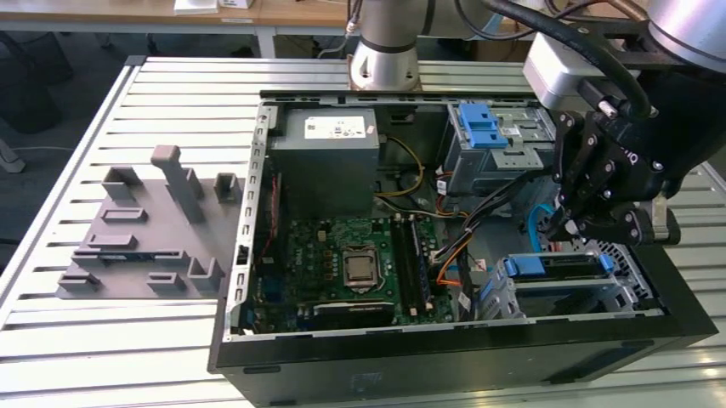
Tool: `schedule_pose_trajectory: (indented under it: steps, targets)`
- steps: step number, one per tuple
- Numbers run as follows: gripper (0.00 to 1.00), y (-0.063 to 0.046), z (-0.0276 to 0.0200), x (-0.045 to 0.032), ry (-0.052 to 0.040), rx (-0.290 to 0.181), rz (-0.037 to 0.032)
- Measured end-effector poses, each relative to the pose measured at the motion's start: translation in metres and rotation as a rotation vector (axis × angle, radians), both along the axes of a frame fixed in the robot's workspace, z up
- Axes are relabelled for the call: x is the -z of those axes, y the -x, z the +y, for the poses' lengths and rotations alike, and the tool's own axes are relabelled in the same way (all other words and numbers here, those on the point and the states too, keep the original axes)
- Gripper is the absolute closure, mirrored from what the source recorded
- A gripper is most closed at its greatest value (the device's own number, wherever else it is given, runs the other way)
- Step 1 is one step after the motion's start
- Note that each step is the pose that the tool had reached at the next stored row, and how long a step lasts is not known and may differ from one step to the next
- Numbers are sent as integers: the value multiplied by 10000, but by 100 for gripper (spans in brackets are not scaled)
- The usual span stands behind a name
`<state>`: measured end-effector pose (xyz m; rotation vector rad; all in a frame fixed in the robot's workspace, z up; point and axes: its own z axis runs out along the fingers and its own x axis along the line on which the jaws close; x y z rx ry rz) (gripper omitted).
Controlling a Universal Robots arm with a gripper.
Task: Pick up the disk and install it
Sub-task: 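Insert the disk into the insertion slot, then insert the first disk wire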
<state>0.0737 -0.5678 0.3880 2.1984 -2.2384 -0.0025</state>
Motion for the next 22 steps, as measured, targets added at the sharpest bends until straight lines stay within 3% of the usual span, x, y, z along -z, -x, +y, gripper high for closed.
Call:
schedule_pose_trajectory:
  steps: [5,22]
  targets:
    - [89,0,0,23,45,0,0]
    - [89,-29,-1,99,59,0,0]
